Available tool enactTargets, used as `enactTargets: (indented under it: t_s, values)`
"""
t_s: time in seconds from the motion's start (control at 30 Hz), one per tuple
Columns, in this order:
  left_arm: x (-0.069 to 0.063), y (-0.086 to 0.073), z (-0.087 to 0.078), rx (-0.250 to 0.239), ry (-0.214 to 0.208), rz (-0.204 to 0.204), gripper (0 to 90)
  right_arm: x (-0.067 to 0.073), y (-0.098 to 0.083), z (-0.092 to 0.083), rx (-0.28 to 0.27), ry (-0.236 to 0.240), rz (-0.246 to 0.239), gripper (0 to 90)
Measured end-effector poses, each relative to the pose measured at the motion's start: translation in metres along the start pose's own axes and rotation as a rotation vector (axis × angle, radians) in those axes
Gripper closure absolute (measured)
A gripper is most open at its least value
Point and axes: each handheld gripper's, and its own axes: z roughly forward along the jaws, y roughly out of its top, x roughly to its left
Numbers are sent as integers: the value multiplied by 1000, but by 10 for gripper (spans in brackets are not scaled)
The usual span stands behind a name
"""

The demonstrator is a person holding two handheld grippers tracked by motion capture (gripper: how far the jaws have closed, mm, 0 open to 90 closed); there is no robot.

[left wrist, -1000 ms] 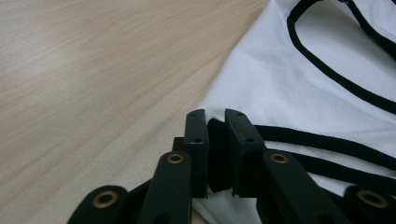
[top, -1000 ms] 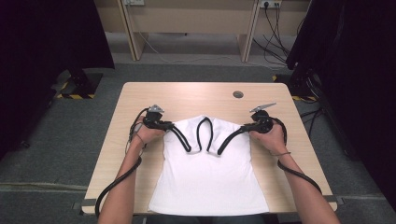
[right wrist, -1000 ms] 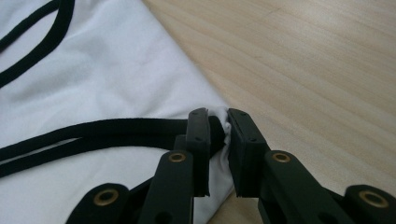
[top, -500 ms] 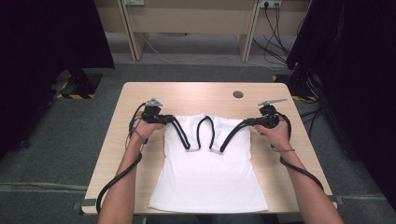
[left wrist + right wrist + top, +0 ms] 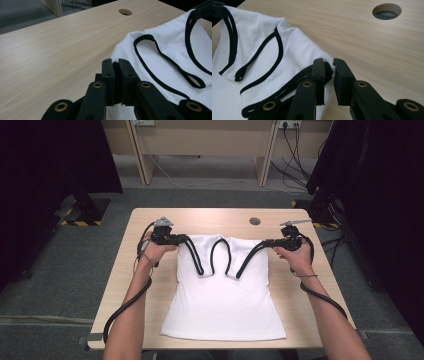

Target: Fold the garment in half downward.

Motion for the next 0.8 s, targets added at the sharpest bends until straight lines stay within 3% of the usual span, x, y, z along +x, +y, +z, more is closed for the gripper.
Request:
enactTargets:
  t_s: [0.53,0.8]
  values:
    - [5,17,-17,-59,29,14,831,-5,17,-22,-60,6,21,809]
    - [7,21,-21,-60,41,25,831,-6,21,-25,-70,10,24,810]
